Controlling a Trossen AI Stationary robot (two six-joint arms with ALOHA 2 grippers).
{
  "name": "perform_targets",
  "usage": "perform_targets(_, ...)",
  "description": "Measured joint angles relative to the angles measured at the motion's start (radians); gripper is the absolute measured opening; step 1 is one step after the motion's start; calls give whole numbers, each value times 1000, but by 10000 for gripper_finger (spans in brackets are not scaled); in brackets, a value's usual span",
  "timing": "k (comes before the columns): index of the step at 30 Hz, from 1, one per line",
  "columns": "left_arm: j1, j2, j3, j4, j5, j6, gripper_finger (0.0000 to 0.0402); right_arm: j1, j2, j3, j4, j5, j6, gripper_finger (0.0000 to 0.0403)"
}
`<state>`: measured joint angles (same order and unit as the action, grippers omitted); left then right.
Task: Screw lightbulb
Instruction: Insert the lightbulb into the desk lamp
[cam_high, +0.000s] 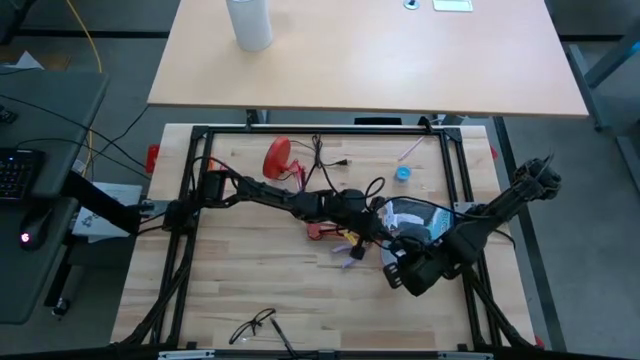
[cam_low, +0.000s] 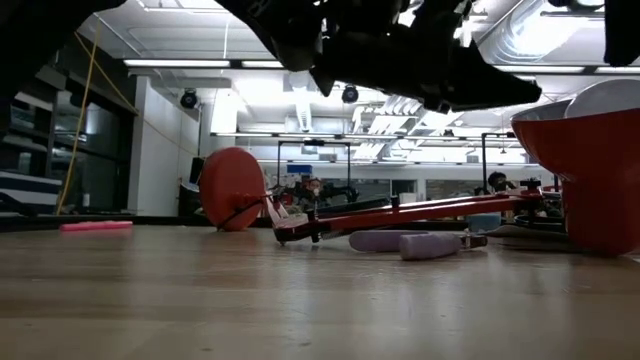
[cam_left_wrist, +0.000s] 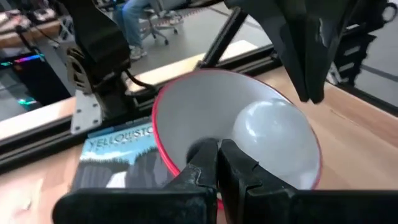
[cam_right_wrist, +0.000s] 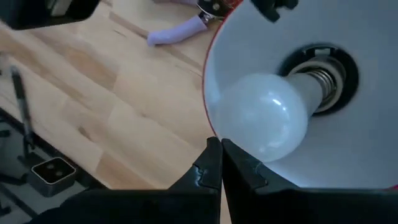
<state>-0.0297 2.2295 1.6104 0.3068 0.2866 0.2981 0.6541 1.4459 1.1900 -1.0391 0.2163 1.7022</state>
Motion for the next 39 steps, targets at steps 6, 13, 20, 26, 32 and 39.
perform_targets(6, 0, 3, 0, -6, -38, 2, 0, 0, 39, -2, 13, -25, 1, 0)
perform_targets(13, -1, 3, 0, -15, -38, -5, 0, 0, 49, -2, -6, -11, 4, 0)
perform_targets(20, -6, 3, 0, -33, -40, -1, 0, -2, 48, -2, -39, -22, 11, 0)
perform_targets(26, -13, 3, 0, -43, -40, 0, 0, -7, 48, -2, -64, -7, 28, 0)
perform_targets(32, -29, 23, 1, -60, -40, 26, 0, -7, 45, 22, -132, 14, 52, 0)
perform_targets(39, -51, 38, 2, -46, -107, 23, 0, -7, 40, 27, -146, 14, 67, 0)
